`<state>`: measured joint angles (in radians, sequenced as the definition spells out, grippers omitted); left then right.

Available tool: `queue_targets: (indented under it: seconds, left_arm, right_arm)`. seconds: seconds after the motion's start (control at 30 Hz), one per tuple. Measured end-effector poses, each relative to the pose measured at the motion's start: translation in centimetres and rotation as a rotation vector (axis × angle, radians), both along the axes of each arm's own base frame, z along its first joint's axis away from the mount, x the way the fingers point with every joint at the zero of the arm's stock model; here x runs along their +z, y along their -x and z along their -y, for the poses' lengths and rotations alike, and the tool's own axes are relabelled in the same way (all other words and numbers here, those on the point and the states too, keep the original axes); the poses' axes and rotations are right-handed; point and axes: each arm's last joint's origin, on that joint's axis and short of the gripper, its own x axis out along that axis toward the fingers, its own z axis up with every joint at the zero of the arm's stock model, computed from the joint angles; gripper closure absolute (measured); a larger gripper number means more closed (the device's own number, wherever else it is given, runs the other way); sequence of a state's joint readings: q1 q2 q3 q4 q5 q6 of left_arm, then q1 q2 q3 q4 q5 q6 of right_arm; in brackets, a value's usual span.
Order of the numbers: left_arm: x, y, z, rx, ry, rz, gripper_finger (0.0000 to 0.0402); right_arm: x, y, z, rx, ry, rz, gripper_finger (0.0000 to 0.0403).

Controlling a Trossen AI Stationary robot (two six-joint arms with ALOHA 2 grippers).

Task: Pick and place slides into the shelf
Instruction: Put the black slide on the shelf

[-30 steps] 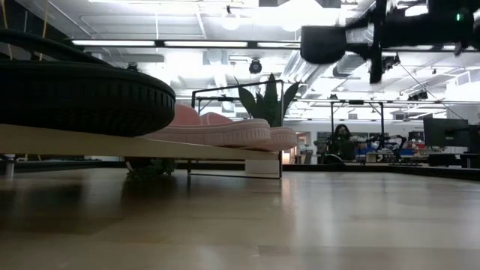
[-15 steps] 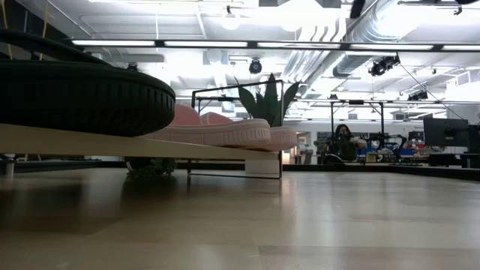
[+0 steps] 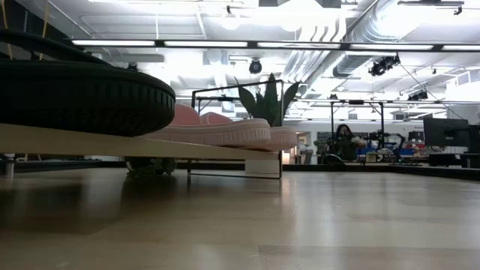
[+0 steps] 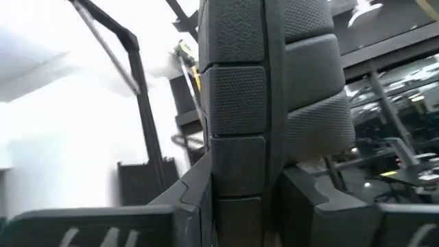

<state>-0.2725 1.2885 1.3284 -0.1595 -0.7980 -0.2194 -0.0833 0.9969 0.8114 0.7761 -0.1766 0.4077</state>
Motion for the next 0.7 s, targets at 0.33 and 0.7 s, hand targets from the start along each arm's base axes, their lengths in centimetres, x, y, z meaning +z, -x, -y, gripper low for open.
queue_targets:
  seconds: [0.33, 0.7]
  left_arm:
    - [-0.3, -1.8, -1.3, -0.012, -0.023, 0.027, 0.0286]
    - [-0.5, -2.9, -0.7, -0.165, -0.112, 0.015, 0.0252]
  right_arm:
    - [2.3, -3.8, -0.4, 0.120, 0.093, 0.094, 0.0309]
    - [2.8, -4.7, -0.4, 0.158, 0.102, 0.074, 0.0309]
